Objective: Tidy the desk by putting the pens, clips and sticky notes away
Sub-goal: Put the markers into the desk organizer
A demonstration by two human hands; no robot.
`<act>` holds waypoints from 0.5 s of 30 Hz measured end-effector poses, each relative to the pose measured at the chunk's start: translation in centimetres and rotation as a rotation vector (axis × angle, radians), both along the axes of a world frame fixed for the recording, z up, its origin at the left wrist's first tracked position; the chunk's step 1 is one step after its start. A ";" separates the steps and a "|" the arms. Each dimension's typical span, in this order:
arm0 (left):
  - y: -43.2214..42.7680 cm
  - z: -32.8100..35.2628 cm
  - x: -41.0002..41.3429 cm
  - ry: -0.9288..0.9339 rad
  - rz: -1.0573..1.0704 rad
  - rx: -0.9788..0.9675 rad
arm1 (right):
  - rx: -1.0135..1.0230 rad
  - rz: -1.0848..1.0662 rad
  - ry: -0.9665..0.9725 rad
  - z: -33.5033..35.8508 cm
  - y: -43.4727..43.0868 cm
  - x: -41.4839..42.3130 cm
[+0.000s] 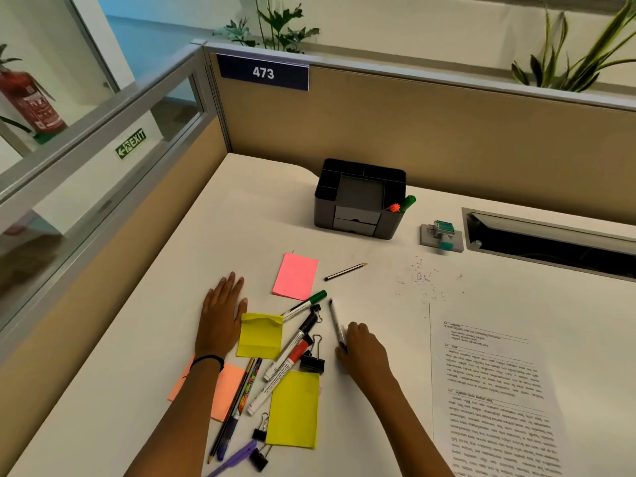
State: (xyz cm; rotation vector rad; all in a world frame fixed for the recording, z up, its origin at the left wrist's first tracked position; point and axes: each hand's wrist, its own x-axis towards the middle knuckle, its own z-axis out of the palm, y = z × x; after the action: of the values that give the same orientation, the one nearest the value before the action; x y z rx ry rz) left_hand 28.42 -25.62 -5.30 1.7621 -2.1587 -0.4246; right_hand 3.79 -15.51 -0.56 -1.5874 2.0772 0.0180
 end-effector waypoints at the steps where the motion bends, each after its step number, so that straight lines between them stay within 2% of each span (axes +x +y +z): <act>1: 0.0 0.0 0.0 -0.005 0.001 0.000 | 0.006 0.002 0.020 0.0 0.2 0.0; 7: 0.0 0.1 0.1 -0.025 -0.003 0.014 | -0.066 0.001 0.000 1.5 0.0 -2.0; 12: 0.0 0.1 0.0 -0.012 -0.004 0.014 | -0.461 -0.195 -0.204 5.7 -2.9 -5.2; 15: 0.1 0.1 -0.1 -0.012 -0.005 0.013 | -0.719 -0.291 -0.223 8.5 -5.6 -7.2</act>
State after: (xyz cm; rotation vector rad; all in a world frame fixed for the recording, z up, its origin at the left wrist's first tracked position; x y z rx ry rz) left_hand 28.36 -25.51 -5.16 1.7708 -2.1736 -0.4322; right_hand -3.46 -21.15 7.89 -1.5273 2.2299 -1.0604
